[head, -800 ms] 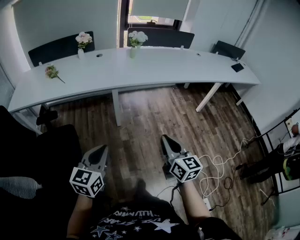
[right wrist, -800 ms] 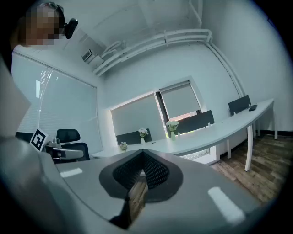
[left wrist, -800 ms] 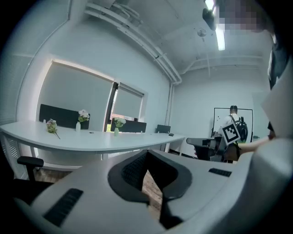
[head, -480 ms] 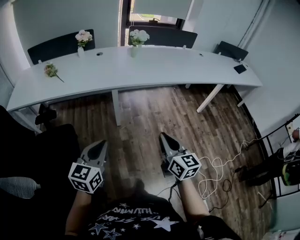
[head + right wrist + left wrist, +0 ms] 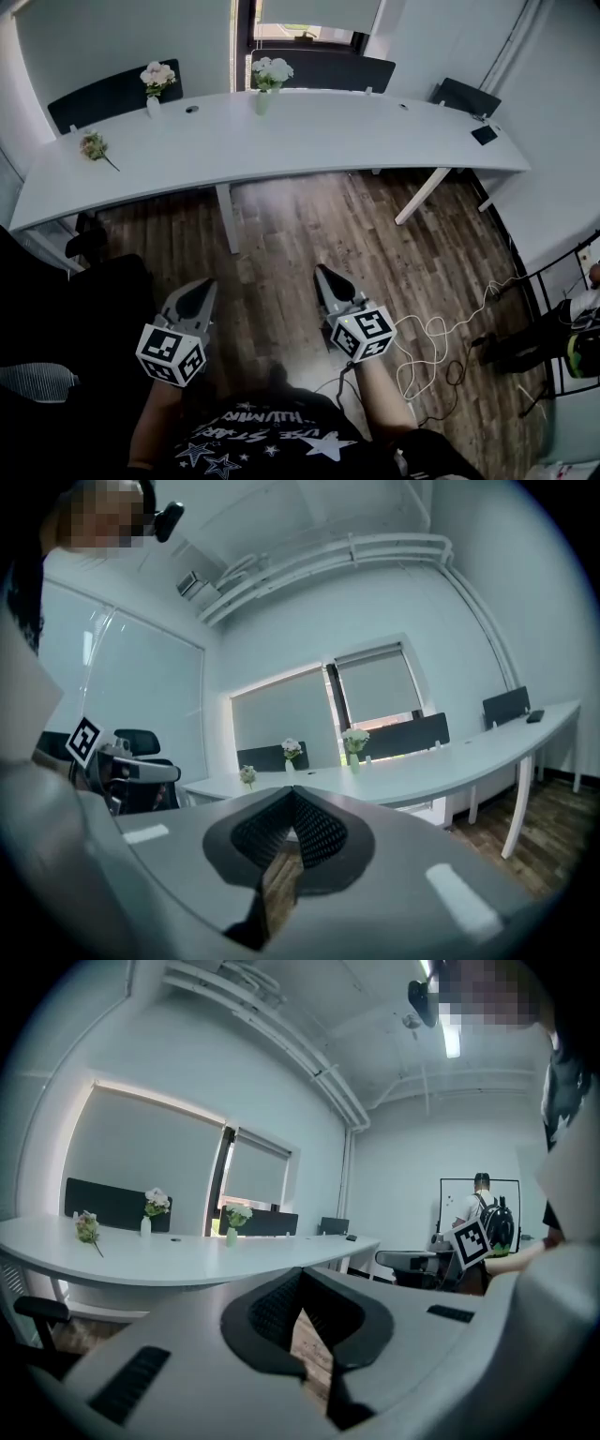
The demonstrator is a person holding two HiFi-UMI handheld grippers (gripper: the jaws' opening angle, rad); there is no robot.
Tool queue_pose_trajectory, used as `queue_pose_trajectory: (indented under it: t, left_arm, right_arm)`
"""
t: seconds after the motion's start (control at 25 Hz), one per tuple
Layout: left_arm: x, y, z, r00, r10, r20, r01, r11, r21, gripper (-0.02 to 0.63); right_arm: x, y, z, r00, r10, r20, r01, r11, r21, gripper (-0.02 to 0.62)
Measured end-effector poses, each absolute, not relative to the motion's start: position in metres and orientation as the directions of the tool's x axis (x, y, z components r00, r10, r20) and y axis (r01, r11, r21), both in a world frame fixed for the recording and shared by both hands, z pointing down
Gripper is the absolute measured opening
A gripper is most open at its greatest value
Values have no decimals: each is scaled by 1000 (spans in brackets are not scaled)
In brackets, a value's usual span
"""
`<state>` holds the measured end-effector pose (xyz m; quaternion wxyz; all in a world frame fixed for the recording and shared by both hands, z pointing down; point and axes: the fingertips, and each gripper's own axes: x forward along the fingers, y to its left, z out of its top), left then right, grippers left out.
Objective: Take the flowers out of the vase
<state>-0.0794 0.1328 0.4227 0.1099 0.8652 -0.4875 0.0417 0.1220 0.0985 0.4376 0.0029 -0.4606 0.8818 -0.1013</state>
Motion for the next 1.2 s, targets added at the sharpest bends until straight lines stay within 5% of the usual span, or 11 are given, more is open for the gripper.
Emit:
queue_pose_trajectory:
  t: [0.76, 1.2]
  left_arm:
    - [-61, 69, 440, 472, -854, 218, -881, -444, 166, 9]
    - [-80, -8, 457, 486, -848, 210, -871, -449, 201, 9]
  right_arm:
    - [154, 36, 463, -633, -769, 89, -760, 595, -263, 2]
    - [176, -19, 480, -546, -826, 138, -821, 496, -284, 2]
